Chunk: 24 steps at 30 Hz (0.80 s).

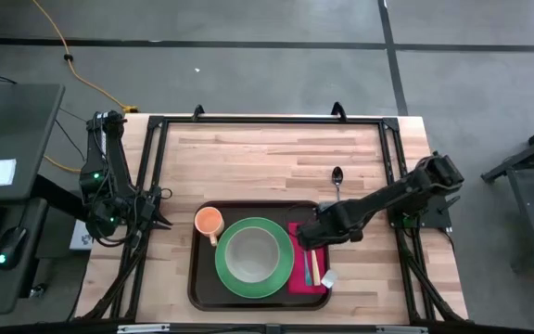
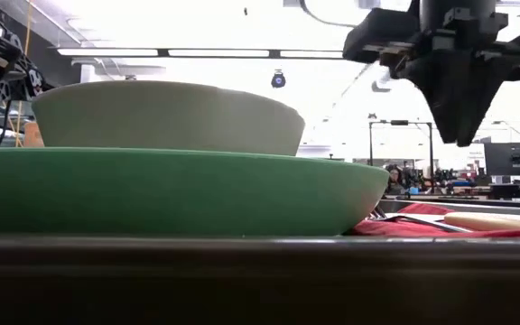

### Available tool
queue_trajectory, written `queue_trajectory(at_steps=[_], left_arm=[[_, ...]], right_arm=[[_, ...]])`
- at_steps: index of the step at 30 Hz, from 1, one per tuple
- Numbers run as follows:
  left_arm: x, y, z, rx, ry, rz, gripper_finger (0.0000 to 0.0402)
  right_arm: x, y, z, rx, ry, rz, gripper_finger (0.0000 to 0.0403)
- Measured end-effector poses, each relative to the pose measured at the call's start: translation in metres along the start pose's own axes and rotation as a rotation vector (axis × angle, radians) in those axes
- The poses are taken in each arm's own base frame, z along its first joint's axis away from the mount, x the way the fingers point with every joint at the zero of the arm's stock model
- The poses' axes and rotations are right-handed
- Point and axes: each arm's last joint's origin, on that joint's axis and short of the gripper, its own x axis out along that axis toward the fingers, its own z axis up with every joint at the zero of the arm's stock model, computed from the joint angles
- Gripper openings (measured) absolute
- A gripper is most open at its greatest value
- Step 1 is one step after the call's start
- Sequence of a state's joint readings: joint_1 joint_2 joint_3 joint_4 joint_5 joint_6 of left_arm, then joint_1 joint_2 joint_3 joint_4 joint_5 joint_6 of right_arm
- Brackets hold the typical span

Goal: Set up tray
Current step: Put the blue spoon on the red napkin to the left side of the blue fork

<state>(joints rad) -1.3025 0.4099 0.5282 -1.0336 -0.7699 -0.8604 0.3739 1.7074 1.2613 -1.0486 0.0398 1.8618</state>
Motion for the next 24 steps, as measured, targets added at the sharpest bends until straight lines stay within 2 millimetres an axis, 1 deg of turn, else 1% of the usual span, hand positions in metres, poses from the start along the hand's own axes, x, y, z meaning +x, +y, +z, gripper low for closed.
queue_trajectory(at_steps=[7, 11, 19, 24], left_arm=[[0.000, 0.000, 0.000, 0.000, -0.005, 0.005, 0.0079], [0.000, 0.000, 0.000, 0.000, -0.008, 0.007, 0.0079], [0.000, 0.000, 0.000, 0.000, -0.007, 0.007, 0.0079], [0.000, 0.000, 0.000, 0.000, -0.007, 0.006, 0.0079]], right_arm=[[-0.005, -0.017, 0.015, 0.002, -0.059, -0.180, 0.0024], [-0.006, -0.021, 0.027, 0.011, -0.093, -0.248, 0.0025], [-0.006, -0.019, 0.057, 0.009, -0.178, -0.269, 0.0029], [-0.006, -0.017, 0.077, 0.012, -0.211, -0.277, 0.0040]])
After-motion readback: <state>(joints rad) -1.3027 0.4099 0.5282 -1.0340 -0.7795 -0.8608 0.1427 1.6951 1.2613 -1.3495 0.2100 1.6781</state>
